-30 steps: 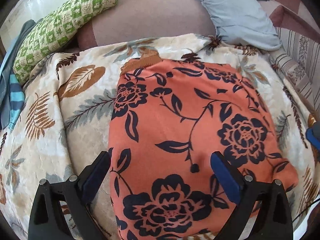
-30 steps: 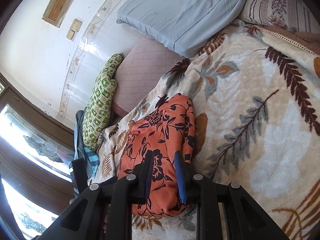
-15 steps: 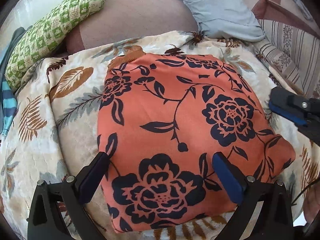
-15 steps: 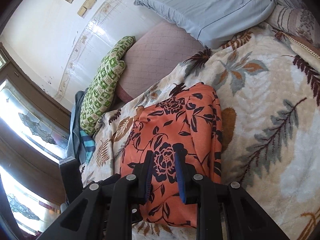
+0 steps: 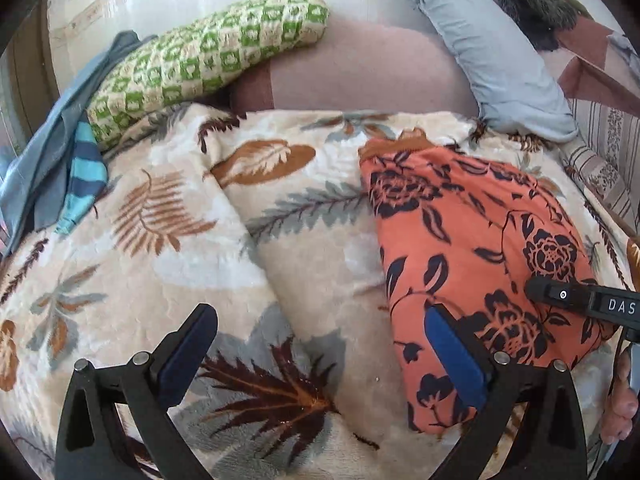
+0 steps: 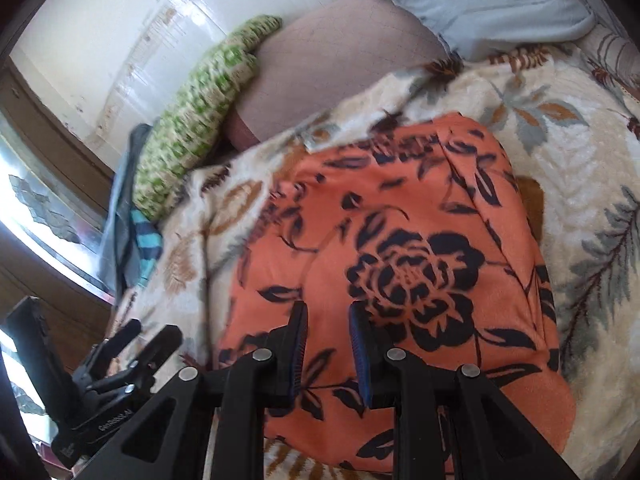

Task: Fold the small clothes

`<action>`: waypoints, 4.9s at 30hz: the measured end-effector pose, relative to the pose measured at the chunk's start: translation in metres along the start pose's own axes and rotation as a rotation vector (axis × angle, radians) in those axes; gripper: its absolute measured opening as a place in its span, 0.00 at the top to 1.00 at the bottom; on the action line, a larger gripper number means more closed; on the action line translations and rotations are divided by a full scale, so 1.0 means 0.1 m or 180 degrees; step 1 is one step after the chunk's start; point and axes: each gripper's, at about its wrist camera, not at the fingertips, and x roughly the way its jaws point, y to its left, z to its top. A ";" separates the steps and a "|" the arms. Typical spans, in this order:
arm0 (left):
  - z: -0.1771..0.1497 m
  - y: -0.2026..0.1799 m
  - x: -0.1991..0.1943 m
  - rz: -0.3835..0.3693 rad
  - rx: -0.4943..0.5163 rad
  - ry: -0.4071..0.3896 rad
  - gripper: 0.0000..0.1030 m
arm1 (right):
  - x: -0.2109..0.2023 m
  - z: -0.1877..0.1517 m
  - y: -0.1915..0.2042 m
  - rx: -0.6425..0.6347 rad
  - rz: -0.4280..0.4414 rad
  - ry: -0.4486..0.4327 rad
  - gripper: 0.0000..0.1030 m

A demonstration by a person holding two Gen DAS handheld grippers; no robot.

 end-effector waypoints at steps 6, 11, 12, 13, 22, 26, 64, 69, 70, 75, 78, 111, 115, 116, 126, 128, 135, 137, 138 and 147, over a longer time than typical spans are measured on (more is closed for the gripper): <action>0.10 0.32 0.01 -0.0682 -0.0597 0.0032 0.00 | -0.17 0.02 -0.05 -0.0073 0.0133 -0.0074 0.78; 0.22 0.33 0.03 -0.1058 -0.0661 -0.0119 0.00 | -0.50 0.19 -0.37 0.0295 0.0206 -0.0570 0.49; 0.23 0.30 0.05 -0.1084 -0.0640 -0.0124 0.00 | -0.56 0.20 -0.45 0.0413 0.0179 -0.0676 0.32; 0.23 0.27 0.09 -0.1118 -0.0618 -0.0106 0.00 | -0.64 0.22 -0.51 0.0488 0.0116 -0.0793 0.18; 0.22 -0.03 0.25 -0.1489 -0.0468 0.0090 0.00 | -0.55 0.33 -1.09 0.0829 -0.0090 -0.0533 0.18; 0.23 -0.12 0.23 -0.1275 -0.0380 0.0019 0.00 | -0.56 0.33 -1.23 0.1075 0.0140 -0.0548 0.18; 0.17 -0.18 0.24 -0.0238 -0.0008 -0.0094 0.00 | -0.63 0.23 -0.58 0.0412 -0.0018 -0.0852 0.50; 0.16 -0.18 0.27 -0.0242 -0.0012 -0.0081 0.00 | -0.63 0.27 -0.74 0.0634 -0.0064 -0.0839 0.50; 0.16 -0.18 0.26 -0.0241 -0.0012 -0.0080 0.00 | -0.63 0.27 -0.76 0.0675 -0.0048 -0.0834 0.50; 0.15 -0.18 0.27 -0.0230 -0.0006 -0.0082 0.00 | -0.63 0.26 -0.80 0.0707 -0.0066 -0.0835 0.50; 0.15 -0.19 0.27 -0.0223 -0.0001 -0.0084 0.00 | -0.62 0.26 -0.79 0.0684 -0.0075 -0.0821 0.50; 0.15 -0.19 0.27 -0.0223 -0.0002 -0.0084 0.00 | -0.55 0.24 -0.83 0.0721 -0.0137 -0.0699 0.46; 0.16 -0.23 0.26 -0.0189 0.0041 -0.0100 0.00 | -0.53 0.24 -0.83 0.0730 -0.0148 -0.0688 0.45; 0.17 -0.24 0.25 -0.0178 0.0062 -0.0111 0.00 | -0.53 0.24 -0.84 0.0735 -0.0149 -0.0689 0.45; 0.21 -0.31 0.23 -0.0193 0.0128 -0.0131 0.00 | -0.55 0.24 -0.87 0.0814 -0.0145 -0.0724 0.39; 0.22 -0.31 0.21 -0.0206 0.0131 -0.0119 0.00 | -0.57 0.24 -0.85 0.0802 -0.0144 -0.0754 0.39; 0.28 -0.25 -0.08 -0.0347 0.0016 -0.0277 0.00 | -0.75 0.20 -0.55 0.0432 0.0039 -0.0933 0.39; 0.26 -0.29 -0.13 -0.0349 0.0082 -0.0279 0.00 | -0.79 0.16 -0.43 0.0255 0.0153 -0.0931 0.39; 0.24 -0.33 -0.12 -0.0338 0.0131 -0.0251 0.00 | -0.80 0.13 -0.38 0.0187 0.0206 -0.0911 0.39; -0.07 -0.70 0.17 -0.0256 0.0584 0.0263 0.00 | -0.32 -0.02 -0.38 0.0233 0.0053 -0.0096 0.39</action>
